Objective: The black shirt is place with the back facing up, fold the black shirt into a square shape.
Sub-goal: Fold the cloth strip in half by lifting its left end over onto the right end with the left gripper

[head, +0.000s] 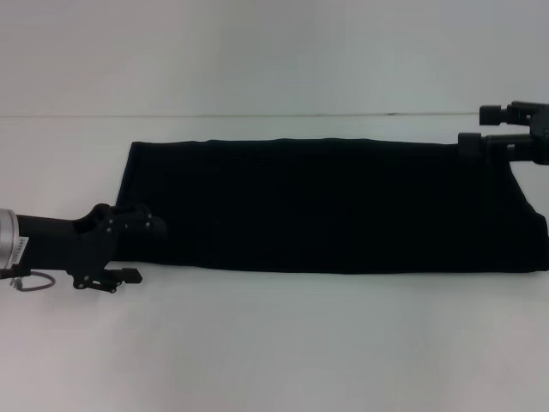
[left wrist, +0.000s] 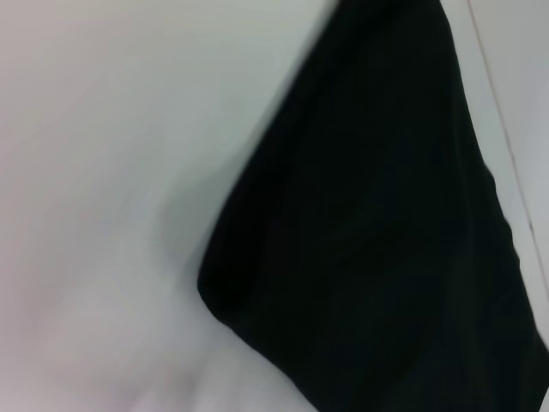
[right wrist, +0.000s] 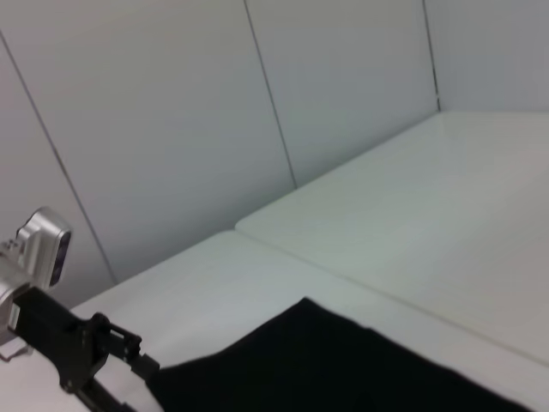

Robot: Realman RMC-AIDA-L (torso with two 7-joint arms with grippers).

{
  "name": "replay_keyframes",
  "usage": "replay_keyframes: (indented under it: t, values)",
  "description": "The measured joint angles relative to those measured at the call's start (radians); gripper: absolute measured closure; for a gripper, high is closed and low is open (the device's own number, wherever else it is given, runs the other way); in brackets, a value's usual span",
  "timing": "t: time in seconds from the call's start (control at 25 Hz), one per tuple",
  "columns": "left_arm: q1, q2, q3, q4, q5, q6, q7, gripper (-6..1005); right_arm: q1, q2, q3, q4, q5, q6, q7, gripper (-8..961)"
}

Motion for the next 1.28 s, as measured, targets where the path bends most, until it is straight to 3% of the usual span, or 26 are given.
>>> replay_keyframes:
  t: [0.36, 1.28]
  values:
    - [0.006, 0.005, -0.133, -0.080, -0.004, -0.030, -0.029, 100, -0.005, -0.008, 0.000, -0.002, 0.062, -0.001, -0.007, 16]
    - [0.030, 0.003, -0.152, -0.083, 0.004, -0.128, -0.026, 100, -0.010, -0.001, 0.005, -0.003, 0.096, -0.001, -0.018, 17]
